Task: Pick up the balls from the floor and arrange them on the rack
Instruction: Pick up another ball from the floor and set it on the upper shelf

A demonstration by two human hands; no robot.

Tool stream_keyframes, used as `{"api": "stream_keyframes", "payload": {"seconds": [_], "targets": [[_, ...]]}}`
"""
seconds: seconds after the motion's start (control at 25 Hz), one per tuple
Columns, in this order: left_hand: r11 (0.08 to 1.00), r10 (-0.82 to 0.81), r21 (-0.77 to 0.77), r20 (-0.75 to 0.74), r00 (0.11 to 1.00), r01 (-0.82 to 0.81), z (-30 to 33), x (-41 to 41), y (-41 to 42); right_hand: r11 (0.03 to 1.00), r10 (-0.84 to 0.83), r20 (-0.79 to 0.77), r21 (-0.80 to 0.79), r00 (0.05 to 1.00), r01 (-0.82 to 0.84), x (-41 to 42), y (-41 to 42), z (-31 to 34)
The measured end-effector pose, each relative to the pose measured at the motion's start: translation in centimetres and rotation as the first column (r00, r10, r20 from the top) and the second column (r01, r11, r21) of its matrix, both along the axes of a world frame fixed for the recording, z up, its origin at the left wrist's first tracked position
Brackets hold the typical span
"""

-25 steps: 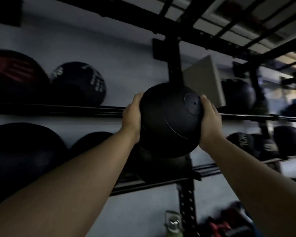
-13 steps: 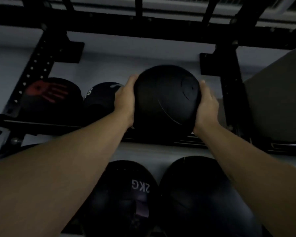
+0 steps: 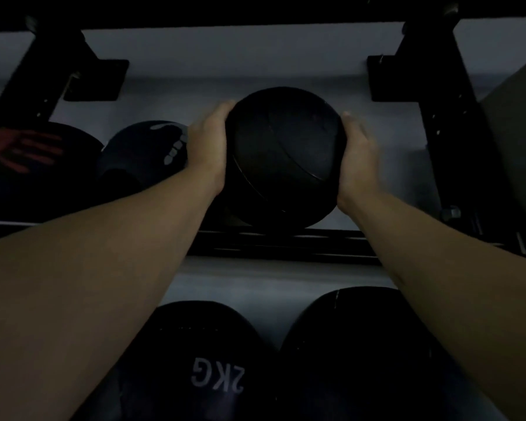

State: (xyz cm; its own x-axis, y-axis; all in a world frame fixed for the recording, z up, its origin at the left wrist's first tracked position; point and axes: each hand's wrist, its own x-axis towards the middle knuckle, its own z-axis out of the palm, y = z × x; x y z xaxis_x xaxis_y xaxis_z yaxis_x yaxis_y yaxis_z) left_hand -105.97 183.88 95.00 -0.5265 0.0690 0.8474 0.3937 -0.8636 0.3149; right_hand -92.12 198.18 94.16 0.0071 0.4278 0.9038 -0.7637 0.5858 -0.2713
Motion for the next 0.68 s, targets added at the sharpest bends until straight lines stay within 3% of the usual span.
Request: {"api": "stream_keyframes", "payload": {"seconds": [0.12,0.28,0.4,0.52,0.6,0.68], "targets": [[0.994,0.087,0.064,-0.03,0.996,-0.085,0.4,-1.1,0.1,0.972,-0.179,-0.039,0.149,0.983,0.182,-0.2,-0.2,0.8],[0.973,0.22,0.072,-0.006,0.976,-0.219,1.0,-1.9,0.8,0.901,-0.376,-0.065,0.208,0.924,0.381,-0.6,-0.4,1.0],[0.923,0.383,0.047,-0.035,0.923,-0.381,2.2,-2.6,1.2,0.896,-0.402,0.028,0.22,0.915,0.387,-0.8,0.1,1.3],[0.89,0.452,-0.03,-0.086,0.888,-0.456,2.1,-2.7,1.7,0.878,-0.467,0.231,0.232,0.853,0.418,-1.3,-0.2,2.5],[0.868,0.453,-0.116,-0.213,0.866,-0.483,0.2,-2.8,3.1,0.88,-0.474,0.339,0.231,0.813,0.416,-2.1,-0.2,2.2],[0.836,0.439,-0.178,-0.351,0.827,-0.519,-1.9,-3.6,4.7,0.832,-0.555,0.346,0.256,0.756,0.493,-3.1,0.7,0.6]]}}
